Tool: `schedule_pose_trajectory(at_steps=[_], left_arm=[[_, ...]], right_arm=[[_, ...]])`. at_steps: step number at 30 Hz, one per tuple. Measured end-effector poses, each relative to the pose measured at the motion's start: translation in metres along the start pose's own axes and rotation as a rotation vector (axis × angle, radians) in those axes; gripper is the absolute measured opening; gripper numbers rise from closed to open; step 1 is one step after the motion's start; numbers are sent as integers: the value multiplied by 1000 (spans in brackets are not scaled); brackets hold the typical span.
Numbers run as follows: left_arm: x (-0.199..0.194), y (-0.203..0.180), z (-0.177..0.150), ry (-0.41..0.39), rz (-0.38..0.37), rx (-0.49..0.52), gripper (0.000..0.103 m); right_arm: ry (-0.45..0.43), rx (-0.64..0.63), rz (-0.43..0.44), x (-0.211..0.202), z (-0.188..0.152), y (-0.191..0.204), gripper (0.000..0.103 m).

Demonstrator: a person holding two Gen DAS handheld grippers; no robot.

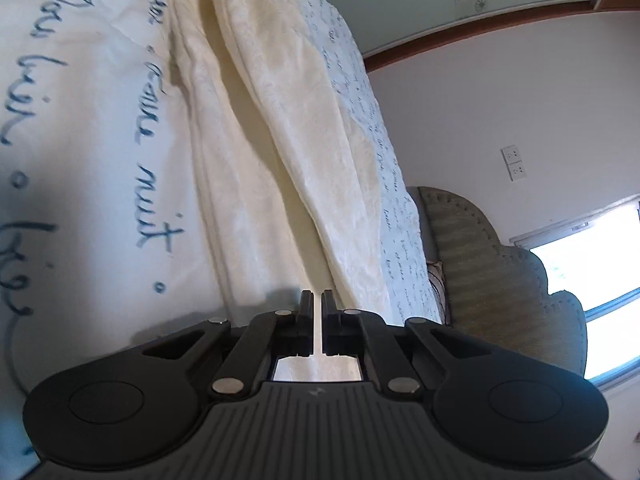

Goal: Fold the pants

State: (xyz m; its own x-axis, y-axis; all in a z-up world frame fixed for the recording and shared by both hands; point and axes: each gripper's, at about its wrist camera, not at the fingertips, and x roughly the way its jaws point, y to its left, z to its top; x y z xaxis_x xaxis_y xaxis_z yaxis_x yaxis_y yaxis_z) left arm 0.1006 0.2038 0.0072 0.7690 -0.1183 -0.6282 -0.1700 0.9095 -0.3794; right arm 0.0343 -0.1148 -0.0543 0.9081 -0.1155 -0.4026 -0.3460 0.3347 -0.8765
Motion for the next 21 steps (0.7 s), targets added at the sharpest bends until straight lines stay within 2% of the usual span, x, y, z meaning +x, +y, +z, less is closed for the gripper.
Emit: schedule_pose_trajectory(at_steps=[2,3,4,5,6,8,11,12,13,14,15,19,20,21], left_arm=[[0,2,2,3,-7,-24,12],[1,3,3,12,-10,-38,12],[1,3,4,18,-10,-46,14],[1,3,4,20,-8,-50,19],[2,3,3,21,-2,-52,22],[2,1,1,22,7,-52,21],[3,-4,-1,13,27,-44,21],[3,-5,-1,14,30,-44,21],[2,-6,-1,13,32,-43,21],[2,-7,-1,12,32,-41,21],[1,-7,-1,10,34,-40,21],[-5,-4,2,-1,30,-46,22],[-7,-2,3,-2,28,-47,17],[-9,0,4,0,19,-50,17]], right_arm=[[0,-49,-59,12,-9,3,23],[5,-69,-95,23,-12,4,59],[-11,-74,-149,29,-15,3,80],[-40,-68,-174,33,-16,0,82],[-46,-53,-158,37,-15,-6,82],[-34,11,-107,48,-13,-18,82],[-85,32,-81,56,-15,-23,81],[-103,20,-77,55,-15,-24,76],[-112,5,-74,58,-15,-28,35],[-96,-16,-94,60,-14,-26,9],[-93,-37,-121,60,-13,-23,3],[-76,33,-58,41,-18,-25,2],[-61,37,-40,33,-19,-27,2],[-52,34,-36,23,-20,-28,2]])
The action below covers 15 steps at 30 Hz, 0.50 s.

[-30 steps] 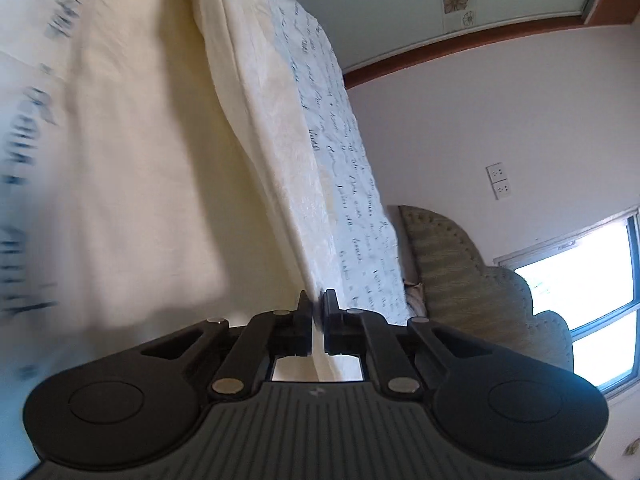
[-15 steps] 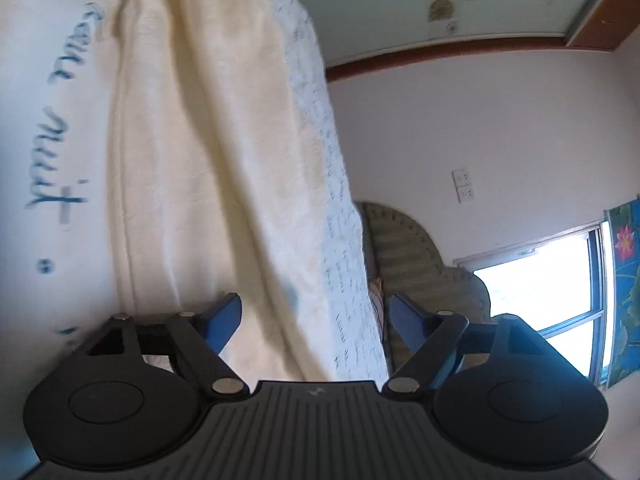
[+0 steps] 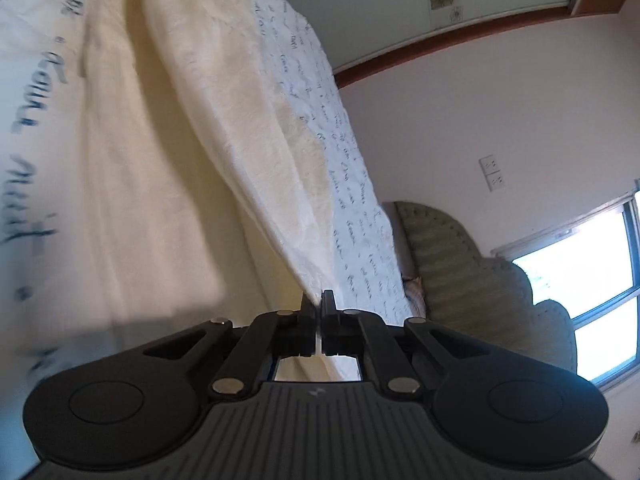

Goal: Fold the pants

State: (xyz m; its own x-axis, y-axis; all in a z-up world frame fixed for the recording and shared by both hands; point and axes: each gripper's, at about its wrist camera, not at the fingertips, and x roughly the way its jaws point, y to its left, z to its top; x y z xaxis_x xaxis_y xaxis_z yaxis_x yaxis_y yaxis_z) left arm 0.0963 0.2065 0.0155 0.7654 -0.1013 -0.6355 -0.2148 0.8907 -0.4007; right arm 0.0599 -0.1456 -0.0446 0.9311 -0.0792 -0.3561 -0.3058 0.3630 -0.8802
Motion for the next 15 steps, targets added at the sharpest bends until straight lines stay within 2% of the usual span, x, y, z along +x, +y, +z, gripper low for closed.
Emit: schedule_pose_trajectory(at_steps=[2,5,8,9,11,12,14,15], left_arm=[[-2,4,1,9,-16,-12,18],[4,3,-3,24,9,7,20],[11,-6,-10,2,64,79,20],[11,-11,-12,-13,93,121,26],[5,-16,-14,-29,126,166,29],[1,-16,-14,-33,131,178,36],[-7,-10,-10,-33,152,175,49],[-13,-4,-7,-31,155,152,51]], right_arm=[[2,16,39,-22,-2,0,2],[25,-3,106,-43,-6,14,2],[60,8,139,-33,-9,29,2],[73,11,148,-25,-10,35,3],[84,-15,113,-21,-9,44,3],[88,-31,93,-23,-8,46,4],[90,-22,97,-32,-12,41,8],[92,20,121,-39,-17,33,12]])
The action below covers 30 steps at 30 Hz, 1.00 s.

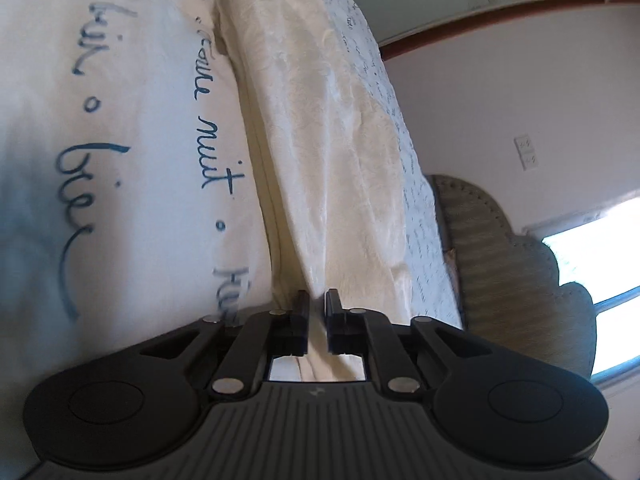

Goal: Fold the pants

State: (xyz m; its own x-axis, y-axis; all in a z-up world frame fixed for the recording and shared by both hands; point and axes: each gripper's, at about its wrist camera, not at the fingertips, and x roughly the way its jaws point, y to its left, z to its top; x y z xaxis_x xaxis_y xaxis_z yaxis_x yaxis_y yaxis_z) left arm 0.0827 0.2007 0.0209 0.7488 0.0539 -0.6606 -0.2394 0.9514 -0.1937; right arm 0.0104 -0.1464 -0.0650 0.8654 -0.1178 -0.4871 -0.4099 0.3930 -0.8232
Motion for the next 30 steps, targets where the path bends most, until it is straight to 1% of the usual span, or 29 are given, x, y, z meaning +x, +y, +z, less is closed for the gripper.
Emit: schedule_pose_trajectory(at_steps=[1,2,3,4,5,6,7,8,9,10,11,12,14,15,16,17,18,19,20,22,24,26,27,28,29,30], left_arm=[[-6,6,2,-6,14,-20,52],[-12,9,4,-20,40,-26,50],[-18,9,5,-41,75,-15,50],[-25,6,7,-69,105,8,50],[-31,1,9,-98,117,32,50],[-37,-5,11,-122,116,49,50],[-41,-12,12,-141,104,62,50],[-45,-23,14,-153,75,77,52],[-48,-34,13,-157,35,96,54],[-49,-47,12,-152,-11,119,56],[-48,-62,9,-141,-58,147,63],[-45,-77,6,-130,-106,177,70],[-39,-108,-4,-104,-202,228,71],[-34,-127,-11,-81,-257,255,72],[-29,-144,-17,-63,-307,278,72],[-24,-160,-24,-49,-348,299,72],[-18,-176,-32,-37,-375,320,72],[-13,-188,-38,-32,-391,337,72],[-7,-203,-47,-33,-409,360,72],[3,-227,-66,-42,-419,405,72],[11,-245,-84,-53,-421,452,72],[17,-260,-103,-69,-433,510,72],[19,-264,-112,-75,-432,540,73],[21,-266,-118,-84,-430,567,73],[22,-267,-124,-99,-427,585,75],[21,-266,-126,-110,-430,588,77]], right_arm=[[-2,60,25,-8,-6,-9,24],[1,134,39,-15,-15,-19,34],[17,218,30,-19,-26,-30,59],[44,296,4,-19,-39,-41,77],[80,376,-29,-18,-55,-50,78],[127,453,-35,-15,-72,-58,78],[179,528,-9,-10,-88,-63,78],[207,611,40,-8,-103,-67,77],[179,720,76,-15,-117,-74,77],[182,816,135,-20,-129,-81,77],[174,886,146,-28,-140,-86,77],[159,954,118,-37,-150,-89,78],[135,1191,17,-53,-183,-99,83],[130,1343,-22,-61,-206,-104,85],[123,1488,-39,-67,-228,-111,85],[97,1616,-48,-72,-251,-113,85],[58,1724,-57,-74,-272,-112,85],[43,1806,-65,-75,-289,-113,85],[53,1877,-76,-74,-305,-113,85],[49,1973,-98,-72,-326,-112,77],[28,2061,-125,-66,-341,-111,72],[7,2135,-177,-59,-351,-108,68],[7,2163,-202,-57,-355,-108,51],[3,2181,-215,-54,-357,-108,26],[-18,2197,-223,-52,-361,-107,12],[-49,2205,-232,-55,-362,-106,7]])
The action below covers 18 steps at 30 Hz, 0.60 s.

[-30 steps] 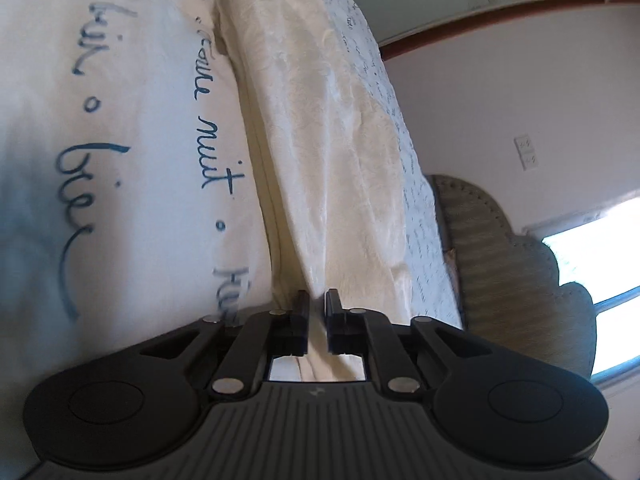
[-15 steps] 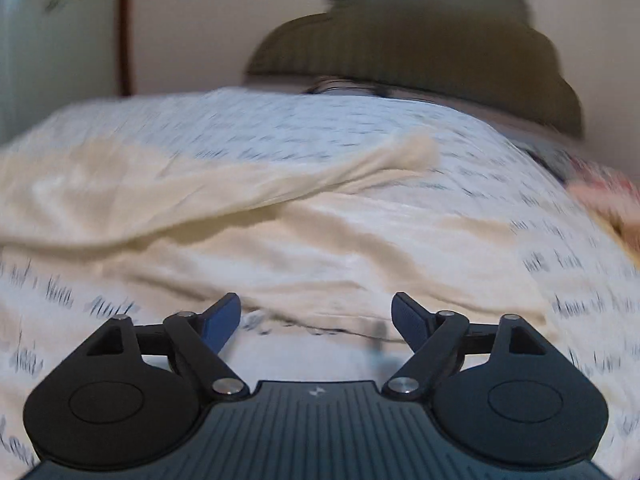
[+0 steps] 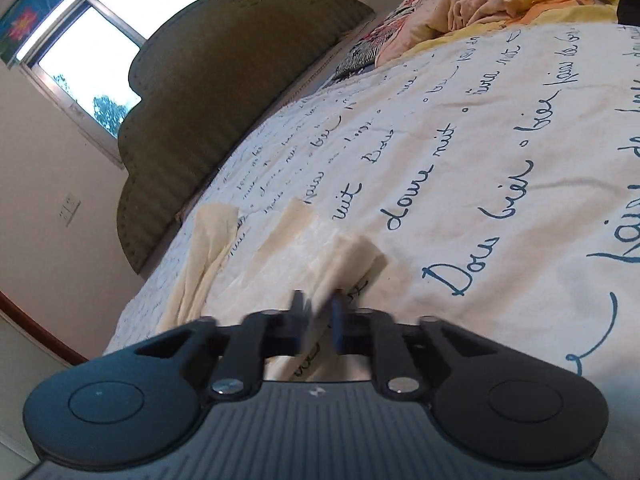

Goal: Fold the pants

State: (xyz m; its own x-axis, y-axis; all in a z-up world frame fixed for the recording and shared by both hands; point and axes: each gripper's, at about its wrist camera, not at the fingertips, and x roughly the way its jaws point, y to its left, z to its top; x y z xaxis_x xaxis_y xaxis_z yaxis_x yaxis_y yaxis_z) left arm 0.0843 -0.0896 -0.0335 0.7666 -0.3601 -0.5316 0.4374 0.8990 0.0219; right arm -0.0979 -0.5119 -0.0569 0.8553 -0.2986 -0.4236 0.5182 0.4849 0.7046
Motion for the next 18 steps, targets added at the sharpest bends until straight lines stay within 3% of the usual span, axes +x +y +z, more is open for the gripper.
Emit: schedule_pose_trajectory(at_steps=[5,11,13,15,18], left_arm=[[4,12,-3,4,-58,-80,84],[6,19,-3,20,-118,-107,92],[8,18,-2,29,-125,-101,95],[8,17,-3,31,-127,-93,97],[9,17,-3,31,-130,-91,98]], right_arm=[[-113,-186,-1,-27,9,28,7],[69,-260,-183,-10,0,19,10],[75,-224,-193,-19,-2,13,14],[10,-155,-249,-34,3,8,17],[-237,-157,-446,-58,12,27,21]])
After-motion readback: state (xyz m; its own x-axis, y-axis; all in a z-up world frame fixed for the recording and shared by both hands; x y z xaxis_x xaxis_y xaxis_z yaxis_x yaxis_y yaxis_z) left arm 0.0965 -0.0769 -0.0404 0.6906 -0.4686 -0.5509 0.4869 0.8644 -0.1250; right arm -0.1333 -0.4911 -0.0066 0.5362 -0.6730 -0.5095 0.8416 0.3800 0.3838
